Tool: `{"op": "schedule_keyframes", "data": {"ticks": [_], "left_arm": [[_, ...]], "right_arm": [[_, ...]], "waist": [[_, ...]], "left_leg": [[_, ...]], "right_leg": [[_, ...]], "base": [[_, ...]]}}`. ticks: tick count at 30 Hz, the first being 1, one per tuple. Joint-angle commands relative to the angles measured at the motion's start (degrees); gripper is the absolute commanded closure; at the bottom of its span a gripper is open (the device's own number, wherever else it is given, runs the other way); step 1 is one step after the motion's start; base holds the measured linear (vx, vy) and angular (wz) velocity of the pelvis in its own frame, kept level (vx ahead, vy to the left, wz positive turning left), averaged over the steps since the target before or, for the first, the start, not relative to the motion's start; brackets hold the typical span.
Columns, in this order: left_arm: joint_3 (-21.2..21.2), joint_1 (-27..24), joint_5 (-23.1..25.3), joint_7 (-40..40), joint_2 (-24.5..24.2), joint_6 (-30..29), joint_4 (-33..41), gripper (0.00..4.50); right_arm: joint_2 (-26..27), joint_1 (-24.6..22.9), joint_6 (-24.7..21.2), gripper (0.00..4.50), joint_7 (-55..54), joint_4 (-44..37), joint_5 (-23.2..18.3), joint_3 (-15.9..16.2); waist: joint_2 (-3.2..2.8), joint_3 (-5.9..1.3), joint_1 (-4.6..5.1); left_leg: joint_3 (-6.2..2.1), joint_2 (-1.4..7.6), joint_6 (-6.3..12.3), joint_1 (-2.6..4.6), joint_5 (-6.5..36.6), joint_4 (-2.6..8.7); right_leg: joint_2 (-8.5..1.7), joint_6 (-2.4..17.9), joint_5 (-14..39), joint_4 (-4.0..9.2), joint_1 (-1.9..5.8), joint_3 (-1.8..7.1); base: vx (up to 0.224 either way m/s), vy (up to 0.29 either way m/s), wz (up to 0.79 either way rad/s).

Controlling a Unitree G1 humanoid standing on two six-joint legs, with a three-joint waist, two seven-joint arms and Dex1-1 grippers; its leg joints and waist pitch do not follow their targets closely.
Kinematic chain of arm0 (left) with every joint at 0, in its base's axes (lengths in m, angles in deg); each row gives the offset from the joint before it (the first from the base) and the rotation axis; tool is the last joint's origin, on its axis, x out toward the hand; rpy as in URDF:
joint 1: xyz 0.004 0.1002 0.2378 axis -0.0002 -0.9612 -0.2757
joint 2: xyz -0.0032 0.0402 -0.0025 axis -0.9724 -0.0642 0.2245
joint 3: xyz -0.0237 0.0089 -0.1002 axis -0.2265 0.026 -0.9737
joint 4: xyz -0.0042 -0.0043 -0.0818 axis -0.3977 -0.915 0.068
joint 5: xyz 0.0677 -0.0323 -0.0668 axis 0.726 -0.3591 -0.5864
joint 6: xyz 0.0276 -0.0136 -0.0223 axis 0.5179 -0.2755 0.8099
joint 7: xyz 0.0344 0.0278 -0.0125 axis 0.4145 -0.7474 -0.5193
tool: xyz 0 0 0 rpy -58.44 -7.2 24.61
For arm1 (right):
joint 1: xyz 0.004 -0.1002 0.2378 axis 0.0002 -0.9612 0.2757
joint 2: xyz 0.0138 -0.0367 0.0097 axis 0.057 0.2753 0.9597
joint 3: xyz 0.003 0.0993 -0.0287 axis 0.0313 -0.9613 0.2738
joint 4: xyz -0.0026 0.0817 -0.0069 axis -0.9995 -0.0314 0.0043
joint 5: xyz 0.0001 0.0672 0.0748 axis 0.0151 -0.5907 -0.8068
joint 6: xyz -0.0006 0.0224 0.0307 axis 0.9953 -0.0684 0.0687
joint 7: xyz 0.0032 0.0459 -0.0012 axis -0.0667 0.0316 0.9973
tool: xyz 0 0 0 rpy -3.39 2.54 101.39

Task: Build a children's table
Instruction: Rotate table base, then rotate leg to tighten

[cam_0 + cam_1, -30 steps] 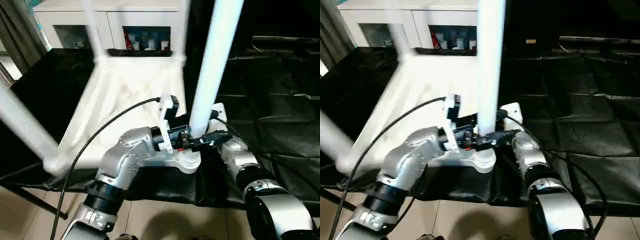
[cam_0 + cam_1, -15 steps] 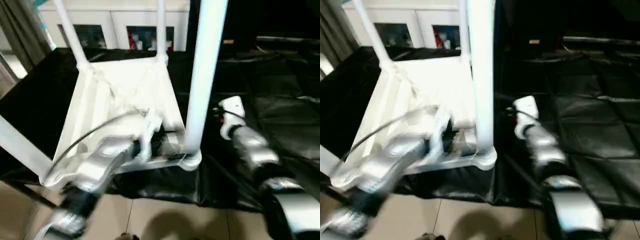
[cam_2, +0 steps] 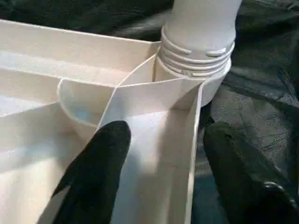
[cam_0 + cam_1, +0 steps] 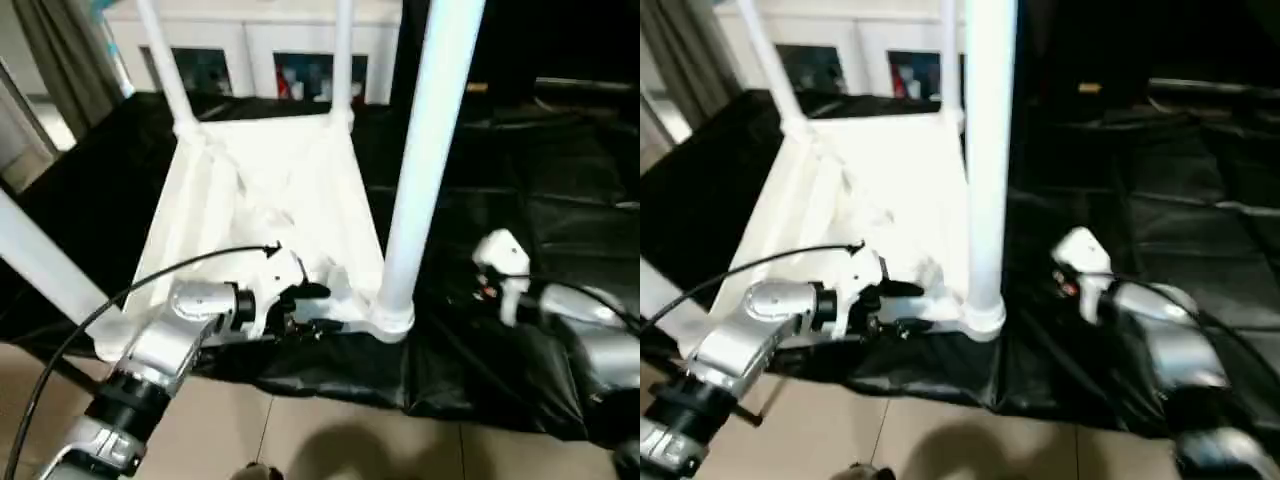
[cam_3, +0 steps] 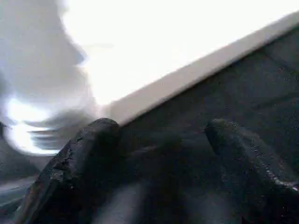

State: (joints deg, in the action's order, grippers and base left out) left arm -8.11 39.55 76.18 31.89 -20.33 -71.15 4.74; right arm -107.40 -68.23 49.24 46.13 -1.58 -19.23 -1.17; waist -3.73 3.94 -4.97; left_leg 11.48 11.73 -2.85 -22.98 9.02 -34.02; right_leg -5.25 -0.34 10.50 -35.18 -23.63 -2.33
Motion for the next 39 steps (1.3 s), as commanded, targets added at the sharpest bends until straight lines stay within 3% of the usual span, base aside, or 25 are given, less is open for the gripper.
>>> {"op": "schedule_keyframes", "data": {"ticks": [1, 10, 17, 27, 29, 32, 33, 34, 39], "left_arm": [[1.15, 0.88, 1.71, 1.36, -1.16, 1.14, -0.73, 1.84], [1.77, 1.46, 2.11, 3.59, -0.99, 2.00, -2.62, 2.63], [2.64, 1.84, 3.02, 6.06, -1.92, 2.59, -3.99, 3.12], [3.21, 2.13, 4.06, 8.27, -2.34, 2.99, -5.59, 4.05], [3.23, 2.12, 4.07, 8.39, -2.37, 2.89, -5.63, 4.39], [3.01, 1.93, 4.30, 8.58, -2.42, 3.09, -5.90, 4.43], [2.91, 1.85, 4.31, 8.58, -2.40, 3.11, -5.90, 4.49], [2.70, 1.78, 4.31, 8.47, -2.31, 3.21, -5.94, 4.50], [2.23, 1.44, 4.09, 8.59, -2.23, 3.24, -5.68, 4.50]], "right_arm": [[-1.63, -0.83, -3.43, 0.88, 2.92, -4.73, -2.64, 0.21], [-4.98, -3.81, -10.56, 0.88, 5.75, -12.76, -5.97, 0.36], [-5.51, -4.00, -12.25, 0.88, 6.01, -14.52, -6.20, 1.34], [-4.50, -3.91, -11.99, 0.88, 6.25, -14.88, -5.54, 2.85], [-4.32, -3.88, -12.39, 0.62, 6.43, -14.98, -5.80, 3.02], [-3.90, -3.85, -13.02, 0.56, 6.60, -15.12, -5.46, 4.64], [-3.57, -3.85, -12.03, 0.32, 6.23, -14.98, -4.69, 5.25], [-3.02, -3.66, -10.80, 0.22, 5.42, -14.51, -3.77, 5.80], [-0.01, -2.09, -7.88, 0.22, 2.86, -12.11, -1.78, 7.21]], "waist": [[0.70, -3.85, -0.29], [0.78, -3.99, -0.38], [0.81, -4.09, -0.43], [0.91, -4.37, -0.39], [0.82, -4.42, -0.41], [0.95, -4.53, -0.47], [0.80, -4.53, -0.44], [1.03, -4.59, -0.37], [0.96, -4.51, -0.26]], "left_leg": [[-0.88, 1.22, 2.92, 1.51, 16.57, 4.16], [-0.90, 1.28, 2.87, 1.44, 15.40, 4.13], [-0.85, 1.28, 2.71, 1.47, 14.80, 4.01], [-0.84, 1.23, 2.66, 1.44, 14.09, 3.83], [-0.83, 1.19, 2.82, 1.41, 13.77, 3.76], [-0.83, 1.23, 3.09, 1.44, 13.20, 3.70], [-0.82, 1.19, 3.13, 1.34, 12.91, 3.67], [-0.80, 1.19, 3.17, 1.33, 12.77, 3.64], [-0.81, 1.13, 2.92, 1.33, 12.84, 3.70]], "right_leg": [[-2.08, 10.77, 15.66, 4.90, 2.48, 1.44], [-2.16, 11.79, 14.31, 4.82, 2.45, 1.35], [-2.33, 12.05, 13.88, 4.70, 2.45, 1.44], [-2.40, 11.80, 14.14, 4.62, 2.58, 1.43], [-2.38, 11.91, 13.87, 4.54, 2.58, 1.40], [-2.33, 12.20, 12.99, 4.45, 2.59, 1.37], [-2.36, 12.22, 12.71, 4.37, 2.59, 1.36], [-2.37, 12.22, 12.52, 4.36, 2.62, 1.36], [-2.38, 11.98, 13.11, 4.33, 2.50, 1.41]], "base": [[0.000, 0.000, 0.00], [0.000, 0.000, 0.00], [0.000, 0.000, 0.00], [0.000, 0.000, 0.00], [0.000, 0.000, 0.00], [0.000, 0.000, 0.00], [0.000, 0.000, 0.00], [0.000, 0.000, 0.00], [0.000, 0.000, 0.00]]}}
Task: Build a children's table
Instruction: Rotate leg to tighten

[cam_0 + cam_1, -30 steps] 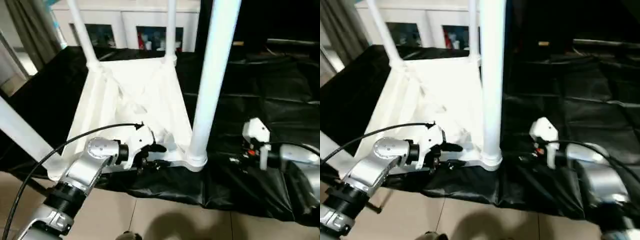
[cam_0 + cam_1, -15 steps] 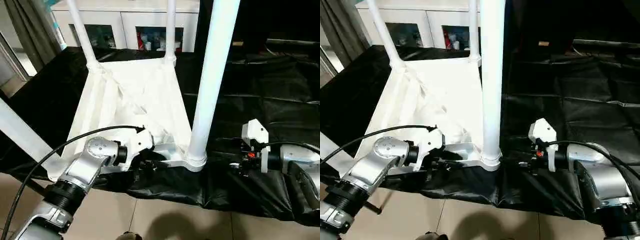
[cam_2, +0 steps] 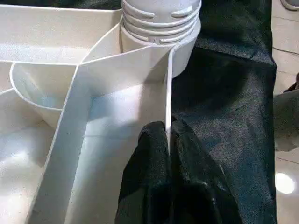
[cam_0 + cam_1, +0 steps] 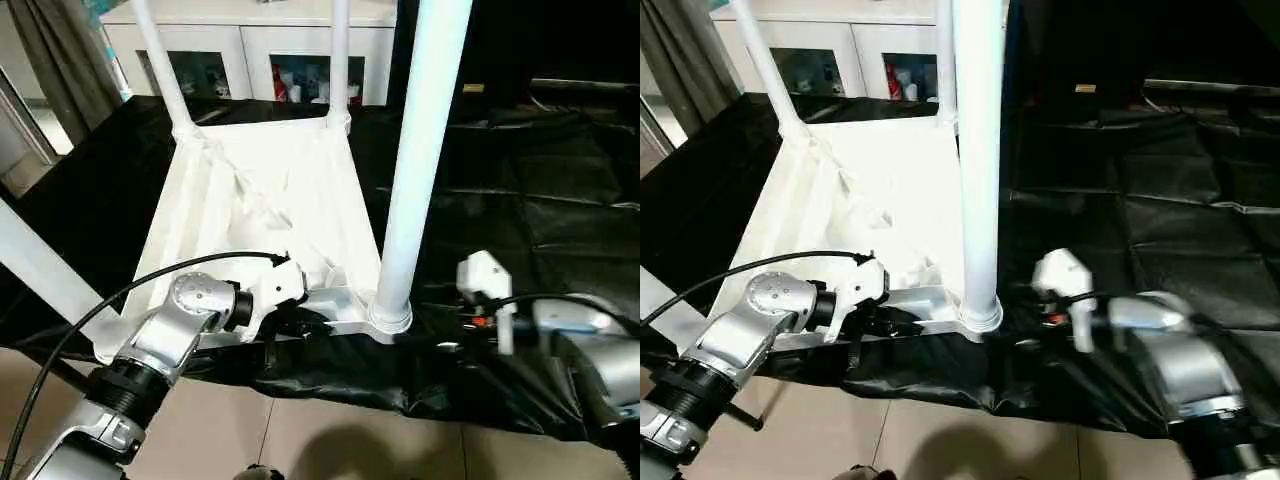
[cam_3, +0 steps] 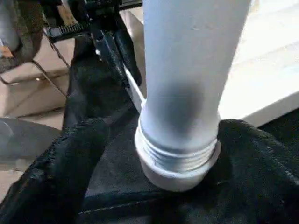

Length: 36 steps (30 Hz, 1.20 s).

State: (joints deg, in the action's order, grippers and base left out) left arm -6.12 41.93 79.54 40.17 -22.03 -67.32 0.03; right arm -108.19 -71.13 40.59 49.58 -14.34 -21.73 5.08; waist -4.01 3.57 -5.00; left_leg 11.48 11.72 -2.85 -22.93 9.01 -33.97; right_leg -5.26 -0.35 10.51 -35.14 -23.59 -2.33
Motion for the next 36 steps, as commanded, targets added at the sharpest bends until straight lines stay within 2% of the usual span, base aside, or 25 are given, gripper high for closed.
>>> {"op": "schedule_keyframes", "data": {"ticks": [1, 3, 9, 15, 18, 26, 27, 28, 29, 30, 31, 32, 33, 34, 36], "left_arm": [[0.23, -0.98, 0.70, 0.34, -0.54, -0.61, -0.91, 4.50], [0.18, -1.08, 0.68, 0.24, -0.40, -0.66, -0.88, 4.50], [-0.08, -1.23, 0.75, 0.12, -0.44, -0.58, -1.01, 4.50], [-0.43, -1.33, 0.72, 0.12, -0.80, -0.48, -1.21, 4.50], [-0.59, -1.37, 0.73, -0.01, -0.92, -0.50, -1.27, 4.50], [-0.59, -1.37, 0.73, -0.01, -0.92, -0.50, -1.27, 4.50], [-2.24, 0.03, 1.44, -5.51, 0.98, -1.12, -3.64, 4.50], [-2.24, 0.03, 1.44, -5.51, 0.98, -1.12, -3.64, 4.50], [-4.49, 3.10, 2.98, -15.21, 4.71, -2.16, -8.38, 4.50], [-5.27, 4.75, 3.70, -19.64, 6.64, -2.51, -10.71, 4.50], [-5.82, 6.63, 4.13, -23.73, 8.88, -2.78, -13.04, 4.50], [-6.17, 7.75, 4.24, -25.97, 10.23, -2.94, -14.34, 4.50], [-6.17, 7.75, 4.24, -25.97, 10.23, -2.94, -14.34, 4.50], [-6.64, 9.66, 4.47, -29.85, 12.68, -2.88, -16.25, 4.50], [-6.76, 10.95, 4.47, -32.01, 14.69, -2.76, -17.33, 4.50]], "right_arm": [[1.24, 1.05, 0.46, 0.22, -0.77, 0.85, 0.50, 0.94], [2.22, 1.81, 0.93, 0.49, -1.52, 1.72, 1.04, 1.60], [3.11, 2.52, 2.23, 0.93, -2.51, 3.76, 2.50, 2.17], [4.11, 3.43, 3.33, 1.54, -3.18, 5.78, 3.14, 2.38], [4.54, 3.52, 3.64, 1.70, -3.28, 6.27, 3.27, 2.61], [4.54, 3.52, 3.64, 1.75, -3.28, 6.27, 3.27, 2.61], [7.65, 3.28, 4.23, 1.75, -8.13, 8.71, 3.69, 1.50], [7.65, 3.28, 4.23, 1.75, -8.13, 8.71, 3.69, 1.50], [12.80, 3.35, 4.75, 1.79, -18.09, 13.42, 4.87, -0.87], [15.32, 3.63, 4.91, 1.79, -23.31, 15.93, 5.44, -2.11], [17.75, 4.06, 4.92, 1.81, -28.55, 18.30, 6.05, -3.15], [19.05, 4.28, 4.88, 1.81, -31.27, 19.42, 6.43, -3.55], [19.05, 4.28, 4.88, 1.81, -31.27, 19.42, 6.43, -3.55], [20.96, 4.80, 5.52, 1.83, -35.71, 21.28, 7.97, -3.37], [22.57, 5.37, 5.94, 1.83, -38.82, 22.38, 9.17, -2.89]], "waist": [[1.27, -4.15, -0.20], [1.28, -4.11, -0.23], [1.26, -4.17, -0.24], [1.37, -4.11, -0.15], [1.37, -4.14, -0.14], [1.33, -4.17, -0.12], [1.11, -4.14, -0.12], [1.11, -4.14, -0.12], [1.24, -3.57, 0.30], [1.09, -3.26, 0.48], [1.26, -3.01, 0.84], [1.49, -3.11, 1.11], [1.48, -3.14, 1.12], [1.25, -3.14, 1.12], [1.22, -3.10, 1.24]], "left_leg": [[-0.80, 1.12, 2.88, 1.34, 13.06, 3.66], [-0.80, 1.15, 2.84, 1.34, 12.99, 3.68], [-0.76, 1.11, 2.98, 1.31, 12.34, 3.59], [-0.78, 1.10, 2.86, 1.34, 12.81, 3.65], [-0.79, 1.11, 3.02, 1.31, 12.49, 3.63], [-0.78, 1.11, 3.06, 1.35, 12.29, 3.59], [-0.79, 1.08, 3.10, 1.32, 12.24, 3.57], [-0.79, 1.08, 3.10, 1.32, 12.24, 3.57], [-0.57, 0.82, 2.14, 1.41, 14.78, 3.76], [-0.54, 0.69, 1.14, 1.57, 16.50, 3.87], [-0.93, 0.45, -1.07, 2.31, 20.56, 4.03], [-1.40, 0.35, -2.11, 2.18, 21.12, 4.41], [-1.56, 0.50, -2.09, 2.16, 21.25, 4.64], [-1.53, 0.51, -1.45, 2.39, 21.86, 4.65], [-1.37, 0.39, -1.29, 2.91, 23.25, 4.54]], "right_leg": [[-2.33, 11.93, 13.33, 4.30, 2.42, 1.40], [-2.32, 11.97, 13.07, 4.26, 2.41, 1.41], [-2.34, 12.17, 11.63, 4.12, 2.49, 1.45], [-2.32, 11.95, 12.84, 4.22, 2.48, 1.42], [-2.31, 12.05, 12.28, 4.11, 2.52, 1.41], [-2.28, 12.02, 12.27, 4.11, 2.50, 1.44], [-2.28, 12.22, 11.76, 4.05, 2.47, 1.44], [-2.28, 12.22, 11.76, 4.05, 2.47, 1.44], [-2.24, 11.79, 15.96, 4.79, 2.05, 1.42], [-2.22, 11.28, 19.16, 5.13, 1.68, 1.42], [-2.55, 9.61, 26.87, 5.71, 1.61, 1.11], [-2.59, 7.44, 30.60, 5.93, 2.23, 0.78], [-2.68, 6.66, 30.81, 6.12, 2.33, 0.79], [-2.65, 6.17, 30.37, 6.49, 1.89, 1.01], [-2.40, 6.68, 29.53, 6.78, 1.34, 1.20]], "base": [[0.000, 0.000, 0.00], [0.000, 0.000, 0.00], [0.000, 0.000, 0.00], [0.000, 0.000, 0.00], [0.000, 0.000, 0.00], [0.000, 0.000, 0.00], [0.000, 0.000, 0.00], [0.000, 0.000, 0.00], [0.000, 0.000, 0.00], [0.000, 0.000, 0.00], [-0.058, 0.003, -0.05], [-0.058, 0.003, -0.05], [-0.061, 0.024, -0.10], [0.000, 0.000, 0.00], [0.000, 0.000, 0.00]]}}
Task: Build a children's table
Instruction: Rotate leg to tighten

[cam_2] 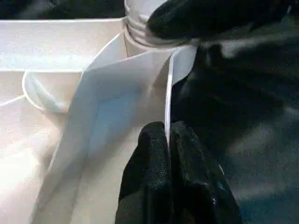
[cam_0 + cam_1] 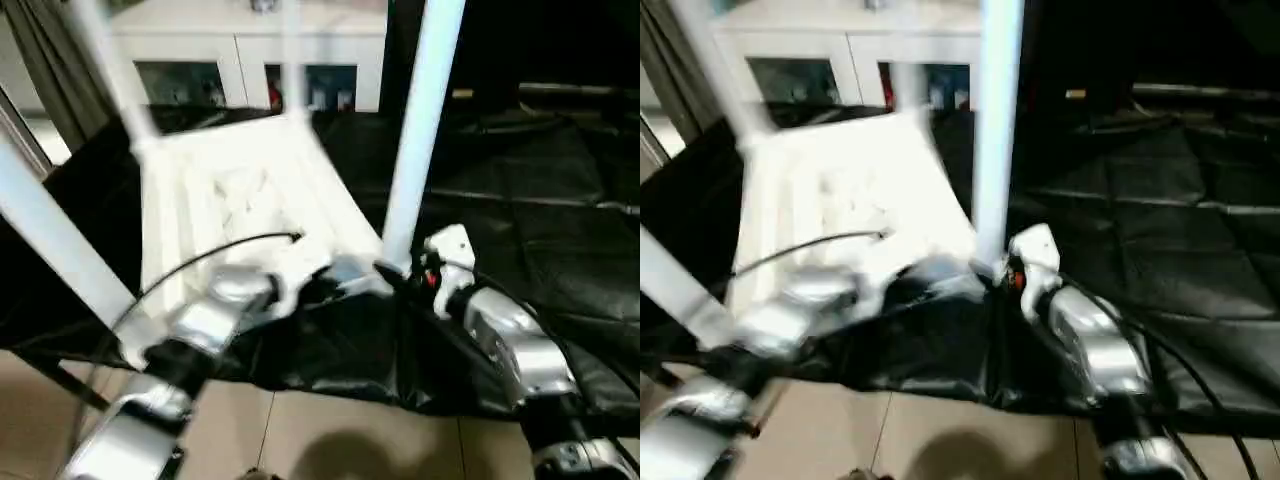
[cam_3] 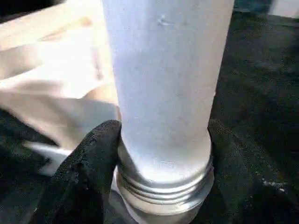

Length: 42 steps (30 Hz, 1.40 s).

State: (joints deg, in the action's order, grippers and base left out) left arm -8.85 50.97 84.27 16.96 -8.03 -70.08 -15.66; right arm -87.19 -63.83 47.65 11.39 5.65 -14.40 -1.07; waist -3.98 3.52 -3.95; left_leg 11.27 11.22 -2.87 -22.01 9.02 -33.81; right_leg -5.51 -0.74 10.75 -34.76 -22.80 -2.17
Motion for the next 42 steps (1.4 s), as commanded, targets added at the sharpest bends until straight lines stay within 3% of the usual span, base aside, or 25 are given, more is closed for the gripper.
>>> {"op": "schedule_keyframes", "data": {"ticks": [1, 4, 5, 9, 12, 15, 17, 18, 19, 20, 27, 28, 34, 35, 42], "left_arm": [[-4.01, 2.29, -0.34, -9.20, 1.44, 0.06, -1.87, 4.50], [-3.25, 2.96, 0.13, -9.12, 3.02, 0.85, -1.99, 4.50], [-2.68, 3.59, 0.84, -7.72, 4.42, 2.29, -3.07, 4.50], [-2.01, 3.19, 0.62, -4.39, 4.12, 3.95, -3.07, 4.50], [-1.45, 1.66, -0.31, 0.41, 1.66, 4.89, -1.75, 4.50], [-0.80, -1.43, -2.17, 9.96, -2.35, 6.36, 1.37, 4.50], [-0.55, -2.07, -2.24, 11.77, -3.35, 6.79, 2.03, 4.50], [-0.31, -3.32, -3.02, 15.66, -5.22, 7.02, 3.40, 4.50], [-0.35, -3.75, -3.57, 17.23, -5.77, 7.18, 3.96, 4.50], [-0.49, -4.40, -4.67, 19.61, -6.62, 6.78, 5.07, 4.50], [-0.64, -5.67, -7.49, 28.69, -10.54, 5.90, 7.81, 4.50], [-0.78, -5.59, -7.46, 29.10, -10.88, 6.16, 7.60, 4.50], [-1.76, -5.20, -7.31, 31.41, -12.08, 5.93, 7.40, 4.50], [-1.88, -5.02, -7.17, 31.07, -12.01, 6.27, 7.13, 4.50], [-2.69, -3.97, -4.93, 24.98, -10.95, 6.92, 4.61, 4.50]], "right_arm": [[2.32, -1.63, -1.12, 1.83, -1.61, 2.66, 2.20, 3.53], [4.31, -0.76, -0.66, 1.83, -2.06, 3.07, 2.64, 4.46], [6.60, -0.02, 1.11, 1.27, 0.16, 3.45, 2.19, 4.57], [6.40, 0.37, 1.69, 0.93, 3.34, 2.91, 0.87, 5.12], [2.53, 0.25, 2.34, 0.77, 8.73, 1.39, 0.20, 6.05], [-2.86, 0.07, 1.95, 0.77, 17.61, -0.87, -2.47, 4.74], [-3.98, 0.01, 1.58, 0.77, 19.54, -1.36, -3.08, 4.35], [-6.53, -0.27, 0.81, 0.77, 23.80, -2.53, -4.12, 4.22], [-7.35, -0.37, 1.01, 0.77, 25.21, -2.88, -4.19, 4.33], [-8.58, -0.51, 1.25, 0.77, 27.22, -3.34, -4.33, 4.53], [-12.64, -0.54, 1.79, 0.77, 35.64, -4.28, -5.48, 5.58], [-12.80, -0.51, 1.74, 0.77, 36.13, -4.33, -5.52, 5.72], [-12.96, -0.08, 1.74, 0.91, 38.46, -4.09, -5.59, 6.46], [-12.82, -0.02, 1.53, 1.13, 38.53, -3.99, -5.55, 6.59], [-10.84, -0.82, 1.50, 1.58, 34.50, -3.15, -4.35, 6.51]], "waist": [[1.25, -3.10, 0.16], [1.06, -3.25, 0.27], [0.80, -3.47, 0.21], [0.92, -3.38, 0.25], [1.05, -3.53, 0.10], [1.15, -3.64, -0.08], [1.07, -3.72, -0.13], [1.80, -3.72, -0.07], [1.33, -3.93, -0.39], [1.22, -3.90, -0.39], [0.96, -4.38, -1.67], [1.34, -4.42, -1.77], [1.26, -4.07, -1.81], [1.26, -4.08, -1.82], [1.33, -4.13, -1.85]], "left_leg": [[-1.34, 0.78, -0.99, 1.67, 23.03, 4.53], [-1.46, 0.84, -0.21, 1.29, 22.54, 4.79], [-1.51, 0.90, -0.03, 1.18, 21.89, 4.88], [-1.38, 0.99, 0.81, 1.04, 21.84, 5.03], [-1.32, 0.99, 1.39, 0.93, 21.22, 4.88], [-1.16, 1.12, 2.53, 0.68, 18.91, 4.76], [-1.09, 1.27, 3.31, 0.64, 17.78, 4.67], [-0.90, 1.34, 3.43, 0.72, 17.13, 4.58], [-0.96, 1.47, 3.82, 0.58, 15.36, 4.50], [-0.86, 1.51, 4.09, 0.55, 14.77, 4.43], [-0.52, 1.67, 6.17, 0.57, 8.96, 3.68], [-0.43, 1.65, 6.44, 0.68, 9.06, 3.62], [-0.43, 1.80, 4.54, 0.85, 12.19, 3.99], [-0.44, 1.83, 4.38, 0.90, 12.25, 4.00], [-0.45, 1.71, 4.15, 0.74, 11.30, 3.92]], "right_leg": [[-2.17, 7.01, 28.85, 6.25, 1.00, 0.99], [-2.28, 7.19, 26.95, 6.19, 1.23, 0.95], [-2.25, 7.49, 25.02, 5.98, 1.47, 0.92], [-2.27, 8.75, 22.23, 5.96, 1.54, 0.98], [-2.49, 8.93, 22.01, 6.00, 1.83, 1.05], [-2.52, 10.24, 18.66, 5.60, 2.08, 1.16], [-2.48, 10.88, 17.79, 5.48, 2.08, 1.08], [-2.34, 11.39, 17.24, 5.44, 2.04, 1.10], [-2.55, 12.13, 15.41, 4.96, 2.27, 1.12], [-2.50, 12.32, 14.71, 4.93, 2.12, 1.13], [-2.11, 15.64, 4.31, 3.45, 2.06, 1.06], [-2.07, 15.81, 4.35, 3.39, 2.05, 1.05], [-2.31, 14.64, 10.24, 4.01, 1.86, 1.20], [-2.31, 14.59, 10.30, 4.01, 1.83, 1.21], [-2.28, 14.22, 9.78, 3.92, 1.84, 1.26]], "base": [[0.000, 0.000, 0.00], [0.000, 0.000, 0.00], [0.000, 0.000, 0.00], [0.000, 0.000, 0.00], [0.000, 0.000, 0.00], [0.000, 0.000, 0.00], [0.000, 0.000, 0.00], [0.000, 0.000, 0.00], [0.000, 0.000, 0.00], [0.000, 0.000, 0.00], [0.000, 0.000, 0.00], [0.000, 0.000, 0.00], [0.000, 0.000, 0.00], [0.000, 0.000, 0.00], [0.000, 0.000, 0.00]]}}
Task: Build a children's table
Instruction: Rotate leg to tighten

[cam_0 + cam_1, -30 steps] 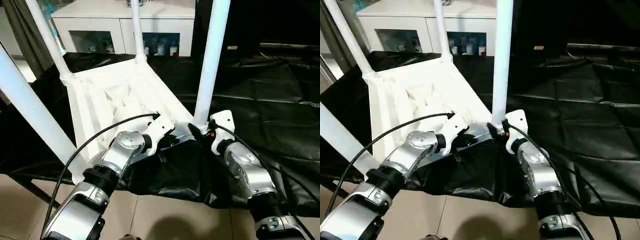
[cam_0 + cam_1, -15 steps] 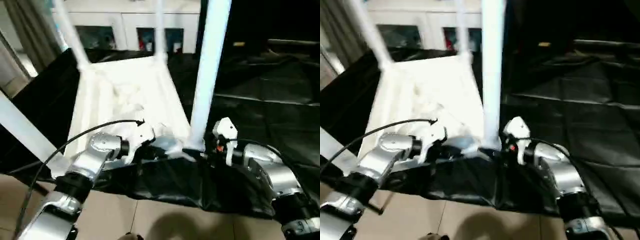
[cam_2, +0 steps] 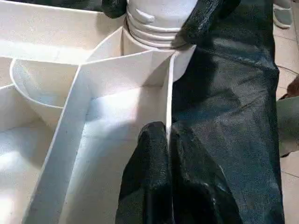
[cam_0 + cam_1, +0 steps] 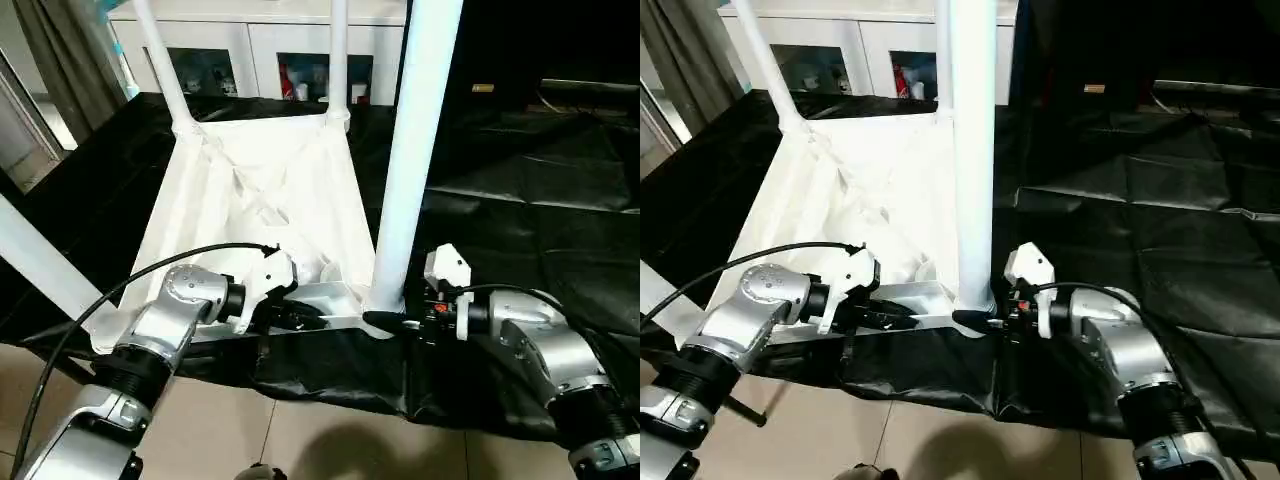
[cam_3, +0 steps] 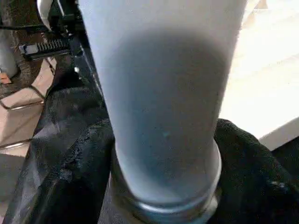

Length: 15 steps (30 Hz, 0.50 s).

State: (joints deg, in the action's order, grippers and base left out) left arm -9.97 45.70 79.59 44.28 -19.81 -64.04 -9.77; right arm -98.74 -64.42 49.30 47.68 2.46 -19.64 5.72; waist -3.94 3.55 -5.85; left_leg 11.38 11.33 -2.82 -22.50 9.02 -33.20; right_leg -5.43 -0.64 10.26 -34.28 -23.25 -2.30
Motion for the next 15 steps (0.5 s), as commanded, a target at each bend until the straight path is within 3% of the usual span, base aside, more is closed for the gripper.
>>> {"op": "schedule_keyframes", "data": {"ticks": [1, 4, 7, 8, 9, 13, 14, 15], "left_arm": [[-2.11, 2.27, 1.24, -6.87, 1.84, 0.85, -3.19, 4.50], [-3.34, 3.84, 2.43, -13.71, 4.17, 0.06, -5.74, 4.50], [-3.99, 5.03, 3.40, -19.88, 6.86, -0.35, -7.30, 4.50], [-4.26, 5.93, 4.06, -23.89, 8.84, -0.53, -8.46, 4.50], [-4.25, 6.32, 4.37, -25.75, 9.91, -0.54, -8.94, 4.50], [-4.19, 7.16, 4.44, -28.37, 13.42, -0.23, -9.87, 4.50], [-4.19, 7.16, 4.44, -28.37, 13.42, -0.23, -9.87, 4.50], [-3.66, 7.22, 4.66, -27.93, 14.38, 0.22, -9.76, 4.50]], "right_arm": [[2.59, -0.26, -0.52, 1.62, -7.40, 1.63, 2.23, -1.19], [6.36, 0.44, 0.05, 1.77, -19.15, 5.89, 5.05, -3.07], [10.24, 1.55, -0.82, 1.79, -30.92, 10.16, 6.29, -5.54], [12.30, 1.92, -1.28, 1.79, -36.41, 11.67, 6.64, -6.53], [13.45, 1.97, -1.48, 1.79, -39.04, 12.19, 6.88, -6.76], [16.78, 1.48, -1.67, 1.79, -39.66, 11.57, 8.04, -4.82], [16.78, 1.48, -1.67, 1.79, -39.66, 11.57, 8.04, -4.82], [17.91, 1.20, -0.78, 1.44, -37.21, 10.73, 7.59, -3.93]], "waist": [[1.30, -4.05, 0.15], [1.18, -3.82, 0.67], [1.47, -3.62, 1.34], [1.31, -3.54, 1.40], [1.19, -3.55, 1.42], [1.30, -3.71, 1.24], [1.04, -3.68, 1.15], [1.10, -3.70, 1.19]], "left_leg": [[-0.59, 1.49, 3.68, 1.20, 11.85, 3.38], [-0.83, 1.28, 0.82, 1.51, 15.28, 3.83], [-1.04, 1.20, -0.33, 1.52, 17.49, 4.15], [-0.92, 1.15, -0.40, 1.99, 18.77, 4.12], [-1.06, 1.05, -0.62, 1.93, 19.11, 4.17], [-1.08, 1.09, -0.17, 1.79, 18.94, 4.25], [-1.11, 1.11, -0.08, 1.77, 18.93, 4.31], [-1.11, 1.09, 0.11, 1.65, 18.94, 4.37]], "right_leg": [[-2.37, 13.79, 11.40, 3.61, 2.24, 1.41], [-2.60, 12.09, 18.09, 4.25, 2.06, 1.38], [-2.60, 9.96, 22.34, 4.79, 2.06, 1.40], [-2.54, 9.62, 23.76, 5.23, 1.56, 1.53], [-2.57, 9.17, 24.74, 5.29, 1.72, 1.47], [-2.42, 8.80, 22.89, 5.30, 1.74, 1.54], [-2.39, 8.80, 22.44, 5.28, 1.73, 1.56], [-2.35, 8.89, 21.42, 5.24, 1.81, 1.54]], "base": [[0.000, 0.000, 0.00], [0.000, 0.000, 0.00], [0.000, 0.000, 0.00], [0.000, 0.000, 0.00], [0.000, 0.000, 0.00], [0.000, 0.000, 0.00], [0.000, 0.000, 0.00], [0.000, 0.000, 0.00]]}}
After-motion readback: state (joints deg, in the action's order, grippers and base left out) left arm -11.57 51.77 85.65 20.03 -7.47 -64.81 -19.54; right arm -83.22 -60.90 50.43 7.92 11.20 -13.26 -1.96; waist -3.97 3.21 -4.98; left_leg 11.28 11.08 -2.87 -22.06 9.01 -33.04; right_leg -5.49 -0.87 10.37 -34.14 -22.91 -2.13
